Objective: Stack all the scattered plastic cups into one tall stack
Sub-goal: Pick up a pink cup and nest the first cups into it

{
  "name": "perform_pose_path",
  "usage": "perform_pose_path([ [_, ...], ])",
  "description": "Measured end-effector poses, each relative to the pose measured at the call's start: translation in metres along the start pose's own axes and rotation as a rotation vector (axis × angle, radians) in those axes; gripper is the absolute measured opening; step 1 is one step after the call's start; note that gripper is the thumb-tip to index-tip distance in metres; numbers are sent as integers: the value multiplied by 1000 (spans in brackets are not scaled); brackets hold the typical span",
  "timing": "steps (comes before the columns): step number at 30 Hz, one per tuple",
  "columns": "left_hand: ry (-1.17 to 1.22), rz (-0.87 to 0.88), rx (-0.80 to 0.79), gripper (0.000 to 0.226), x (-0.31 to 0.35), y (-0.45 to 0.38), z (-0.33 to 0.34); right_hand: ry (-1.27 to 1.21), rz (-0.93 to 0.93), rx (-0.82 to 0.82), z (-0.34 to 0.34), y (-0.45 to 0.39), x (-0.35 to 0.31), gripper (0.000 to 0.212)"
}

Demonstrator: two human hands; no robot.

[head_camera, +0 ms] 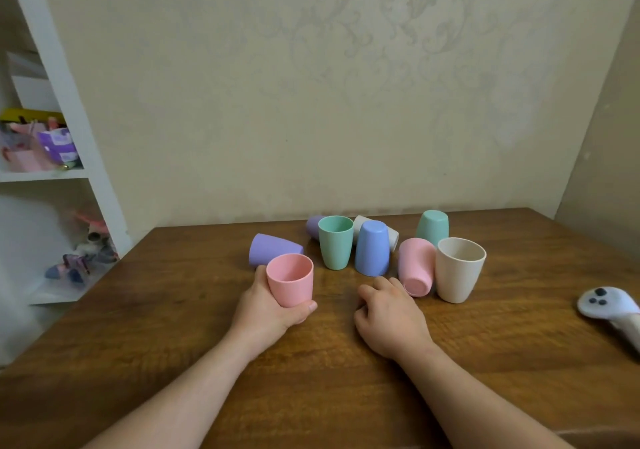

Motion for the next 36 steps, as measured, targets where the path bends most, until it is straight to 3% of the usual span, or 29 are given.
perform_pose_path([
  [6,3,5,-20,106,-3,-3,6,-1,-17,4,-1,2,0,19],
  [15,39,30,-22,97,-6,4,3,46,-61,-20,3,9,-4,23],
  [21,32,39,-170,87,-17,-10,-18,74,-43,-53,5,6,-3,22],
  [25,24,26,-46,96,-38,-8,-49,168,-26,-145,-4,-15,-23,20],
  [28,12,27,-4,90,-37,-6,-50,175,-57,-86,-18,-61,-63,20],
  [30,3,31,15,87,-36,-6,-50,91,-169,-40,-22,-96,-98,27],
  [32,7,25,34,86,-38,-5,-51,134,-296,-142,-8,-122,-127,48],
  [34,4,14,45,86,-39,-5,-51,334,-398,-273,17,-133,-144,77],
  [36,-15,9,38,87,-38,-4,-51,411,-393,-380,43,-132,-147,92],
])
Point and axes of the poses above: each hand's wrist, its own y-axis away from the middle knuckle, its own z-axis out of the palm, x = y × z, the point moved 8 cm from there along -y, towards the middle knuckle, and after that the axes turned 1 degree about -y, right-handed, at the moved point
